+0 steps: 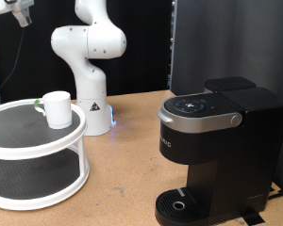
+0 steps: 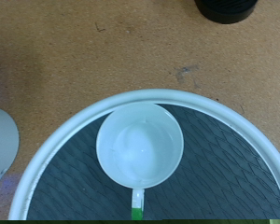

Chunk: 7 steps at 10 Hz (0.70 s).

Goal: Make a cup of coffee with the keurig machine

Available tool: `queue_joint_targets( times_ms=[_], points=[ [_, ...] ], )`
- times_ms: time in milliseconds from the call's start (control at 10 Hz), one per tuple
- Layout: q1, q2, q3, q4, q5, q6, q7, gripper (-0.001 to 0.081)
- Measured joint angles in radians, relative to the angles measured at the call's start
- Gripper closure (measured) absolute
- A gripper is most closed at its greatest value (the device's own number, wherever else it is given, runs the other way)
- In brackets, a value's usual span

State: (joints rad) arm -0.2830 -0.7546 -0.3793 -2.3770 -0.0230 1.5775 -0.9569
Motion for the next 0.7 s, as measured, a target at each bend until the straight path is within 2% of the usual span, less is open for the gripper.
queue_joint_targets(
  times_ms=[200, 700],
  points=[
    [-0.006, 0.000, 0.000, -0.028, -0.001, 0.025, 0.005, 0.0802],
    [-0.006, 0.000, -0.001, -0.053, -0.007, 0.028, -0.016, 0.0802]
  ],
)
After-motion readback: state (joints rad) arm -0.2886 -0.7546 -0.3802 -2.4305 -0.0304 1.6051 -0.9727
